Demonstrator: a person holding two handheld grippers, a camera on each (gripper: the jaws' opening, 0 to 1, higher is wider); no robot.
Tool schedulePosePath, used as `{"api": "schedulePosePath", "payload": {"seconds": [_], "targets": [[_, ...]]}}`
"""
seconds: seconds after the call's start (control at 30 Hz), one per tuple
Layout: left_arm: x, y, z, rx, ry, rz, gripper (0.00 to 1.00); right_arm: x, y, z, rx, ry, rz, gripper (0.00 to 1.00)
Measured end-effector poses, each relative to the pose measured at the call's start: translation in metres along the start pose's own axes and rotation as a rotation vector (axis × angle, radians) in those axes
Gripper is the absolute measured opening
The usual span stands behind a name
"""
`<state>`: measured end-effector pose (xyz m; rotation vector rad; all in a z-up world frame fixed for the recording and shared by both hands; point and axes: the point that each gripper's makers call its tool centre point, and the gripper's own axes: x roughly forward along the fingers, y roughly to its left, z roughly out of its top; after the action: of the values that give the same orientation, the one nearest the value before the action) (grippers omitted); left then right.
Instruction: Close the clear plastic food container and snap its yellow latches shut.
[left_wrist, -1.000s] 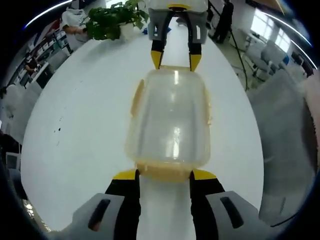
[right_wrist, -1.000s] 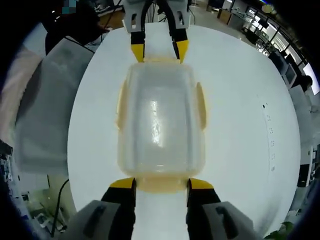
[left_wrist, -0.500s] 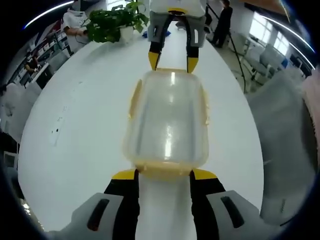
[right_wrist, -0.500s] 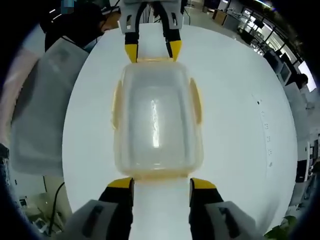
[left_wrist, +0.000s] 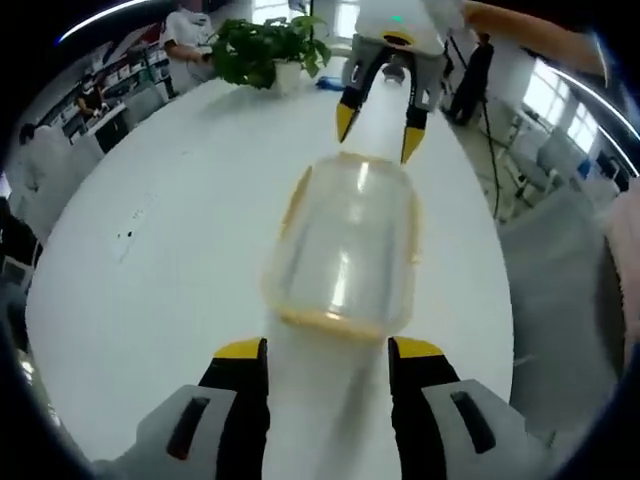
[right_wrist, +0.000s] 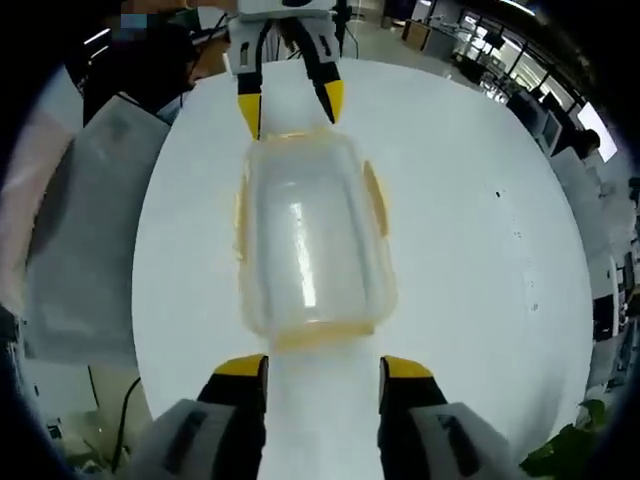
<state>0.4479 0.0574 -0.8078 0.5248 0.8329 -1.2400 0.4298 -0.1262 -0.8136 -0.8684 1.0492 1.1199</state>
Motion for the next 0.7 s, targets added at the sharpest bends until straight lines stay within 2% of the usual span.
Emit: {"api": "schedulePosePath", "payload": {"seconds": [0.1,0.17,0.3,0.4,0.43,0.53,0.6,0.7], "targets": [[-0.003,0.0,0.011,-0.07,-0.055,0.011,0.43,-0.005,-0.007,0.006,0.148,-0.06,-0.028,0.38],[-0.003,0.001,0.015,-0.104,-0.075,0.016,0.41,-0.006,-0.006,0.009,0.175,-0.086,-0.013,0.38],[-0.003,0.001,0.019,-0.233,-0.116,0.051,0.4,-0.008,-0.001,0.016,0.329,-0.152,0.014,0.36],[-0.001,0.0,0.018,-0.3,-0.133,0.06,0.4,-0.006,0.001,0.022,0.404,-0.195,0.021,0.36],[0.001,0.001,0.015,-0.323,-0.129,0.068,0.4,-0.004,0.003,0.024,0.453,-0.214,0.027,0.37],[0.005,0.0,0.008,-0.343,-0.122,0.08,0.41,0.0,0.003,0.033,0.563,-0.301,0.054,0.38],[0.006,0.0,0.006,-0.366,-0.126,0.088,0.42,0.002,0.003,0.029,0.621,-0.297,0.053,0.38],[0.009,0.0,0.004,-0.425,-0.15,0.089,0.39,0.006,0.002,0.021,0.62,-0.262,0.03,0.37]]}}
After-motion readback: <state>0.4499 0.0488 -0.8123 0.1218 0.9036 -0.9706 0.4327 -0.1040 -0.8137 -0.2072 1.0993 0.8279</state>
